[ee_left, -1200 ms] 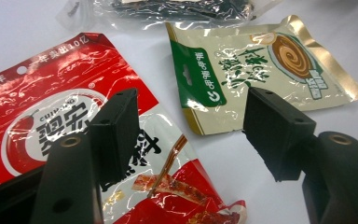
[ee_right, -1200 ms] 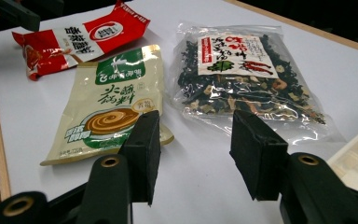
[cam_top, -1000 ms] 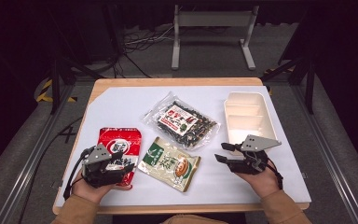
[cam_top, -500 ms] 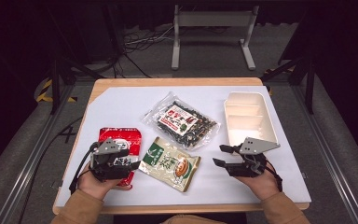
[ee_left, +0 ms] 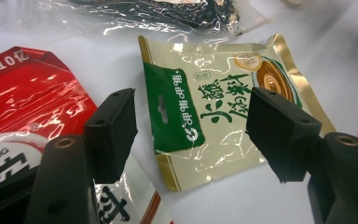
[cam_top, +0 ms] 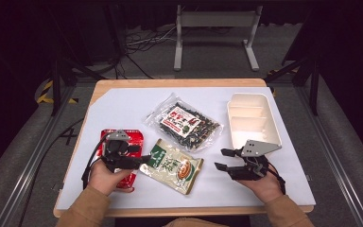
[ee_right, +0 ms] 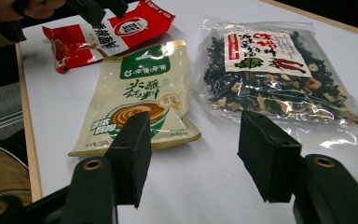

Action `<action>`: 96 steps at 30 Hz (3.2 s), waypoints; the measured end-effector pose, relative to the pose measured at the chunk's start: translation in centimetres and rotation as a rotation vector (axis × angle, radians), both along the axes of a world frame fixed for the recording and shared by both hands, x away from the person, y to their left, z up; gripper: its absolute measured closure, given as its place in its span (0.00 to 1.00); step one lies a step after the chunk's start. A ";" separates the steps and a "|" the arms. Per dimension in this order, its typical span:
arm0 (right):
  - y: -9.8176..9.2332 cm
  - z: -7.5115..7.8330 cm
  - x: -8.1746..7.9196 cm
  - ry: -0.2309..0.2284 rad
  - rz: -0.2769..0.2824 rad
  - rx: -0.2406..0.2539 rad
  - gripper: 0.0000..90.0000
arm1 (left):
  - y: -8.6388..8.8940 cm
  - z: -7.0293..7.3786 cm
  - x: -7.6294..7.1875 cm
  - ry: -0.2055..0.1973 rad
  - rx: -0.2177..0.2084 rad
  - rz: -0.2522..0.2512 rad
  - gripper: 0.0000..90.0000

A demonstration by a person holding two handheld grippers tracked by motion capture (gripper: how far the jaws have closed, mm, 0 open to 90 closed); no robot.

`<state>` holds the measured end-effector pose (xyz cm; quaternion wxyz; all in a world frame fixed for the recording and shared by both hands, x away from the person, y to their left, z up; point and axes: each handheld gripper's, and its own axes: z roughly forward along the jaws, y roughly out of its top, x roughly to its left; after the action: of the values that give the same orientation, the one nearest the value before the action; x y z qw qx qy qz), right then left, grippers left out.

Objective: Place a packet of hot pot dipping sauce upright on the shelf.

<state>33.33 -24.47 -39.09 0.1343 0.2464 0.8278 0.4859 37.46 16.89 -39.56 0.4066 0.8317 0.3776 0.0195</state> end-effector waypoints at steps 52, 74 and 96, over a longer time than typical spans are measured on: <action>0.2 -1.0 0.3 0.025 0.013 0.011 0.44 | -3.0 -3.7 2.4 0.177 0.038 -0.102 0.30; 0.5 -1.2 0.2 0.022 0.029 0.008 0.44 | -4.0 -3.5 1.3 0.199 0.079 -0.172 0.57; 0.3 -0.9 0.1 -0.007 0.027 -0.013 0.53 | -3.0 -0.1 0.4 0.068 0.013 -0.207 0.99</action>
<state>33.38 -24.12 -39.96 0.1323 0.2325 0.8338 0.4830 37.85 13.86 -39.68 0.3879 0.8691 0.3030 -0.0481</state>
